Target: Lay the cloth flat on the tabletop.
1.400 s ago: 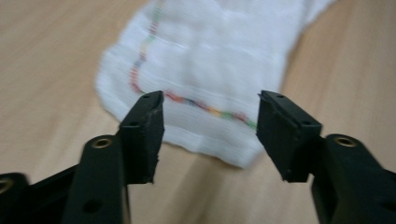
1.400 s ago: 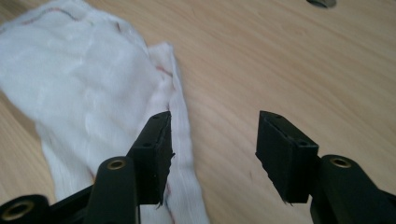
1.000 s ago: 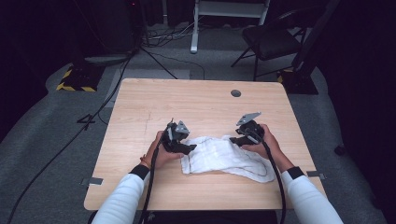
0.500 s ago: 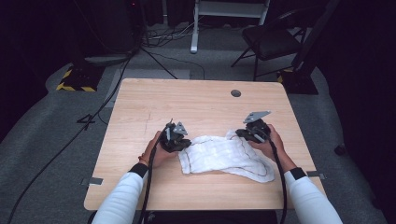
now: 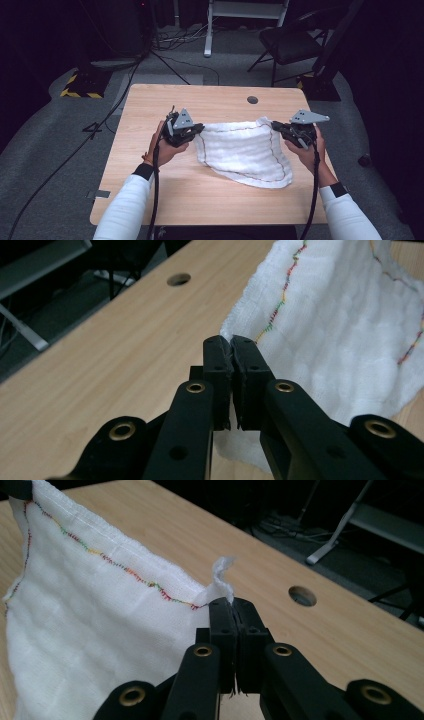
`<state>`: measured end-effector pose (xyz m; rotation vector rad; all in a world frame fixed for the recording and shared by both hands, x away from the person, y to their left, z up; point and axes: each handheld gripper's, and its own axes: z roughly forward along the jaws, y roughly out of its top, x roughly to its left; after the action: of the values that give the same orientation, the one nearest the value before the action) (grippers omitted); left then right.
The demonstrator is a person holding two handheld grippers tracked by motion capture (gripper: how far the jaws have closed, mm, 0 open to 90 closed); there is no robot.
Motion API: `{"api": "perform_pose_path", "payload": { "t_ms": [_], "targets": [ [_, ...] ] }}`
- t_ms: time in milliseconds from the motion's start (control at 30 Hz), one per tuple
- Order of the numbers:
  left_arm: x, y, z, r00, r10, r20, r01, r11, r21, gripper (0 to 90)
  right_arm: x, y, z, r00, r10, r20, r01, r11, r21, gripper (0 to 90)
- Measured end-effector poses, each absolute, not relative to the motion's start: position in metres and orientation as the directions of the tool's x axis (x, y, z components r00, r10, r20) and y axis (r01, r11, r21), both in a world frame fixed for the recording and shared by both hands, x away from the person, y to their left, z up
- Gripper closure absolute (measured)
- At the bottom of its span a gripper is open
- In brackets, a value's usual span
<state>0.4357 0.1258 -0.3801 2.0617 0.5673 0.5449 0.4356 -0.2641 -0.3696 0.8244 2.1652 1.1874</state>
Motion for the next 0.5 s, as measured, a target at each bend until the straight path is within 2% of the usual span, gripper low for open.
{"api": "perform_pose_path", "payload": {
  "t_ms": [233, 500],
  "targets": [
    [0.422, 0.132, -0.343, 0.777, 0.595, 0.205, 0.115, -0.455, 0.883, 86.0, 0.423, -0.264, -0.341, -0.669, 0.722, -0.176, 0.199, 0.402, 0.894, 88.4],
    [0.388, 0.148, -0.32, 0.774, 0.589, 0.23, 0.056, -0.426, 0.903, 85.9, 0.385, -0.251, -0.316, -0.704, 0.669, -0.237, 0.104, 0.428, 0.898, 88.5]
  ]
}}
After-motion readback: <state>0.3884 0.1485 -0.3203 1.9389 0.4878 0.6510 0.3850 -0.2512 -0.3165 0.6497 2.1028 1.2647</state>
